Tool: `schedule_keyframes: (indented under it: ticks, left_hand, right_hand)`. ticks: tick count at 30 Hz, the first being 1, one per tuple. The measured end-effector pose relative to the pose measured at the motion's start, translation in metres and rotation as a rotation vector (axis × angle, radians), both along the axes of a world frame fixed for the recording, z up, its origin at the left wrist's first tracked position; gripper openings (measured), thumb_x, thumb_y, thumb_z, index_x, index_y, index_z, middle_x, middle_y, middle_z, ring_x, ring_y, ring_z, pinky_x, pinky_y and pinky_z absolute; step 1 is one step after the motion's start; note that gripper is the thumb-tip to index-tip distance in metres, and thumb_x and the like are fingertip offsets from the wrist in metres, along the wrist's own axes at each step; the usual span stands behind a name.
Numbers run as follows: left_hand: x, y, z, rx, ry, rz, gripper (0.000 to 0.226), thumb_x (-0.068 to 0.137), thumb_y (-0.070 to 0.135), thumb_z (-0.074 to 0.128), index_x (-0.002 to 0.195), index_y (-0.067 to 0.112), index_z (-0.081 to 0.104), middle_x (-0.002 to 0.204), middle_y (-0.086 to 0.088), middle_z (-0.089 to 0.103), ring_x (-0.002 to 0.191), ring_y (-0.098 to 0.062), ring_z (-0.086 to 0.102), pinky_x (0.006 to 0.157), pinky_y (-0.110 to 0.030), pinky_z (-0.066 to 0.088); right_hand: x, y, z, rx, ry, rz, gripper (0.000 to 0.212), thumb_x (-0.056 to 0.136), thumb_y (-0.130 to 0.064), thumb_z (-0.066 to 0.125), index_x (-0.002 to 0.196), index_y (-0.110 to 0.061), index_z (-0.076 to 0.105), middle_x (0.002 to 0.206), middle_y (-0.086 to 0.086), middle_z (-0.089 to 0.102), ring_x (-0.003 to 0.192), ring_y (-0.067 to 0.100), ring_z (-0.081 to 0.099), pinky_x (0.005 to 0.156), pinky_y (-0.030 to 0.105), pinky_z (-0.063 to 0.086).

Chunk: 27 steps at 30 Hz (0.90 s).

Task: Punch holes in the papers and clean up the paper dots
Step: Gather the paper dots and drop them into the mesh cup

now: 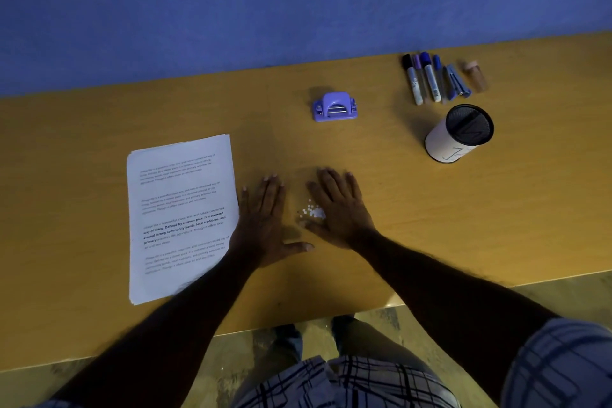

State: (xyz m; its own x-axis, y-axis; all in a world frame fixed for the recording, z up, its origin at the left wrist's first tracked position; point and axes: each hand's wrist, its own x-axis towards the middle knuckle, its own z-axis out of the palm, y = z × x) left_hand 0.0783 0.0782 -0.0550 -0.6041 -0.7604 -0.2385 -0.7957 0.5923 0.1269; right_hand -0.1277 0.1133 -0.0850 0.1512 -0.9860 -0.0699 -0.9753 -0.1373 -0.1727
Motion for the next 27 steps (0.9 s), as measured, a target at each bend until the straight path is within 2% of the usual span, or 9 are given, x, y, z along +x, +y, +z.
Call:
schedule_keyframes:
  ticks: [3, 6, 12, 18, 21, 24, 27]
  left_hand:
    - [0.002, 0.001, 0.002, -0.001, -0.018, 0.023, 0.133, 0.059, 0.097, 0.028, 0.153, 0.005, 0.014, 0.163, -0.015, 0.006, 0.151, -0.033, 0.003, 0.118, -0.059, 0.007]
    - [0.004, 0.004, 0.002, 0.012, -0.015, 0.020, 0.133, 0.059, 0.096, 0.031, 0.153, 0.003, 0.014, 0.163, -0.016, 0.007, 0.151, -0.033, 0.005, 0.118, -0.059, 0.005]
    - [0.002, 0.008, 0.003, 0.000, -0.044, 0.007, 0.133, 0.058, 0.098, 0.015, 0.154, 0.006, 0.006, 0.164, -0.012, -0.001, 0.151, -0.031, -0.005, 0.120, -0.057, 0.002]
    - [0.005, 0.008, 0.004, -0.005, -0.019, 0.019, 0.130, 0.061, 0.097, 0.016, 0.154, 0.007, 0.006, 0.164, -0.012, 0.001, 0.151, -0.030, -0.002, 0.120, -0.056, 0.004]
    - [0.007, 0.011, 0.001, -0.029, 0.020, 0.012, 0.126, 0.065, 0.095, 0.018, 0.154, 0.006, 0.013, 0.163, -0.013, 0.008, 0.151, -0.031, 0.004, 0.119, -0.057, 0.004]
    - [0.004, 0.016, -0.005, -0.041, 0.011, 0.005, 0.120, 0.069, 0.093, 0.020, 0.154, 0.008, 0.016, 0.163, -0.015, 0.009, 0.151, -0.033, 0.005, 0.118, -0.060, 0.005]
    - [-0.004, 0.021, -0.011, -0.054, 0.007, 0.025, 0.111, 0.074, 0.090, 0.019, 0.154, 0.013, 0.017, 0.163, -0.016, 0.008, 0.150, -0.036, 0.004, 0.117, -0.062, 0.006]
  right_hand:
    - [0.002, -0.001, -0.002, -0.023, -0.022, -0.031, 0.067, 0.094, -0.064, 0.031, 0.146, -0.021, 0.037, 0.157, 0.011, 0.029, 0.147, 0.031, 0.022, 0.117, 0.058, 0.020]
    - [0.001, -0.002, -0.002, -0.035, -0.032, -0.039, 0.061, 0.095, -0.059, 0.034, 0.143, -0.022, 0.039, 0.155, 0.010, 0.032, 0.146, 0.030, 0.024, 0.115, 0.059, 0.025]
    - [0.006, -0.007, 0.000, -0.058, -0.007, -0.047, 0.084, 0.077, -0.082, 0.040, 0.133, -0.019, 0.047, 0.146, 0.014, 0.040, 0.138, 0.034, 0.034, 0.110, 0.057, 0.028]
    - [0.011, -0.007, 0.000, -0.089, -0.037, -0.100, 0.052, 0.095, -0.056, 0.038, 0.133, -0.022, 0.046, 0.145, 0.008, 0.042, 0.138, 0.028, 0.034, 0.111, 0.054, 0.031]
    - [0.006, -0.007, 0.004, -0.085, -0.173, -0.145, 0.051, 0.098, -0.053, 0.036, 0.135, -0.020, 0.046, 0.146, 0.006, 0.042, 0.139, 0.024, 0.034, 0.114, 0.048, 0.027]
    - [-0.014, -0.002, 0.015, -0.153, -0.393, -0.260, 0.045, 0.098, -0.042, 0.038, 0.132, -0.015, 0.051, 0.142, 0.008, 0.048, 0.133, 0.024, 0.041, 0.110, 0.044, 0.032]
    - [-0.037, 0.011, 0.023, -0.208, -0.452, -0.395, 0.037, 0.099, -0.035, 0.038, 0.128, -0.017, 0.053, 0.137, 0.004, 0.050, 0.127, 0.022, 0.045, 0.104, 0.044, 0.038]
